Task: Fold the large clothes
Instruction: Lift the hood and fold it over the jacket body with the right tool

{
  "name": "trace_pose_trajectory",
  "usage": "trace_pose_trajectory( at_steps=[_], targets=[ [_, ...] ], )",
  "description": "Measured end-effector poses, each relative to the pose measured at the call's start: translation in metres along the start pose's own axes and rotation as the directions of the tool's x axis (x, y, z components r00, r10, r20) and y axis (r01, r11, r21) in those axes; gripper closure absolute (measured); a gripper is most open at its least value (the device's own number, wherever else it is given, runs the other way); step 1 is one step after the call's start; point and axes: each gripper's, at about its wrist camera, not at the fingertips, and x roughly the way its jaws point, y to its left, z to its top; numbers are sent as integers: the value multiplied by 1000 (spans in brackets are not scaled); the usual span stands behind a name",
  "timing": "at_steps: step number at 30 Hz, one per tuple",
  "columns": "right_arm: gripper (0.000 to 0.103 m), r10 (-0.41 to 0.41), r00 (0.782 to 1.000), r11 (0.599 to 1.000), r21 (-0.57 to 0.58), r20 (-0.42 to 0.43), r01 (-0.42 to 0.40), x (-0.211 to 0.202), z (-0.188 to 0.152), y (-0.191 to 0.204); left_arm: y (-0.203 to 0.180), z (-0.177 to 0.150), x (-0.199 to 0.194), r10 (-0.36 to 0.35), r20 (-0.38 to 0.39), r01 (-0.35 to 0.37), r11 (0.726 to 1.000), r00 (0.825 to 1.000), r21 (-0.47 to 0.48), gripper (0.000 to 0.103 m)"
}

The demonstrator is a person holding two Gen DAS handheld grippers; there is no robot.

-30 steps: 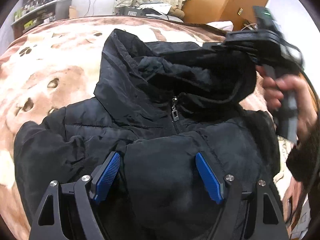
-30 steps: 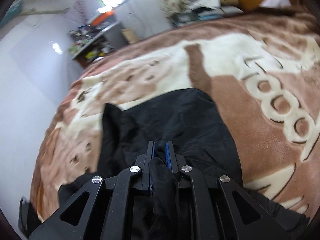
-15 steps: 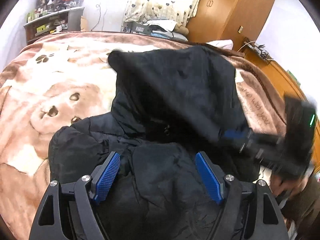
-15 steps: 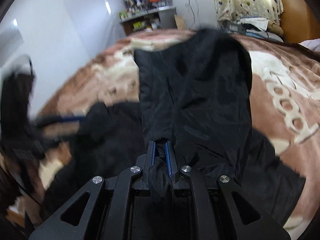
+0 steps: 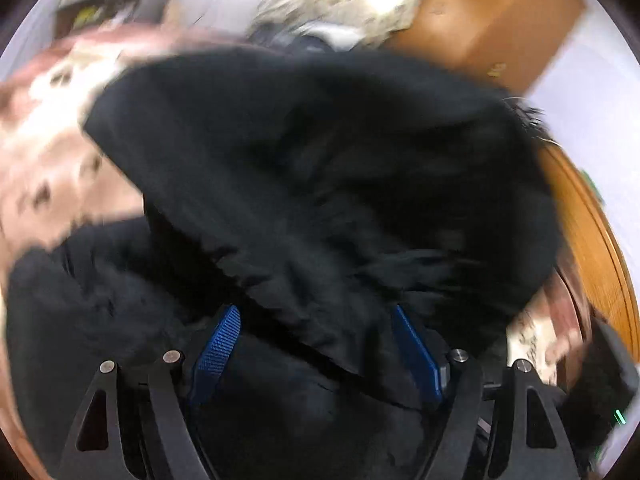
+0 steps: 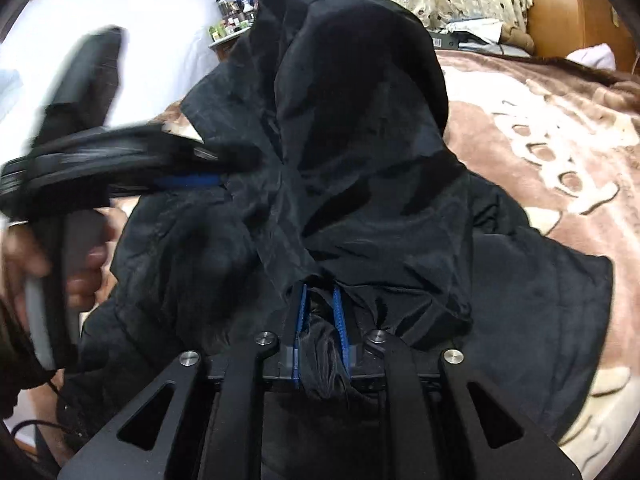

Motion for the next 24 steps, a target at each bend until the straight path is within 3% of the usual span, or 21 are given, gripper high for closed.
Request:
trace_pose_trajectory(
  at_steps=[3,6,8,9,12,14,16,18,20,22,23,24],
  targets=[
    [72,-12,999,999,-45,38,14,-21,2,5,9,-5,18,18,-18,-18,999,1000,-37,26],
    [40,-30,987,998,-48,157,38,-55,16,-2,11,-7,21,40,7,-40,999,999,-31,26],
    [28,-13,958,999,-28,285,22,-75,38,-10,11,-8,23,36,15,-36,999,999,-20,26],
    [24,-7,952,1000,-12,305,11,-76,53,-14,12,-8,24,36,13,-35,999,999,-23,25],
    [24,48,966,999,-21,254,-44,-52,96,-16,13,-7,28,33,9,-32,999,999,-36,25],
    [24,-5,973,1000,1,232,5,-30,121,-20,12,-8,29,37,8,-37,999,999,-34,25],
    [24,49,984,991,117,172,-70,-2,144,-42,8,-10,30,45,9,-45,999,999,-21,25],
    [24,38,989,976,205,143,-67,16,155,-62,4,-10,33,47,11,-47,999,999,-2,25],
    [24,44,990,973,220,131,-72,29,163,-70,3,-10,35,44,19,-44,999,999,9,25],
    [24,61,997,967,243,46,-70,46,165,-70,0,-14,38,42,23,-42,999,999,14,25],
    [26,71,997,961,269,7,-70,52,160,-69,0,-14,37,38,26,-38,999,999,13,25],
    [45,86,996,955,285,-19,-77,59,156,-67,3,-16,39,35,24,-36,999,999,11,25]
  ],
)
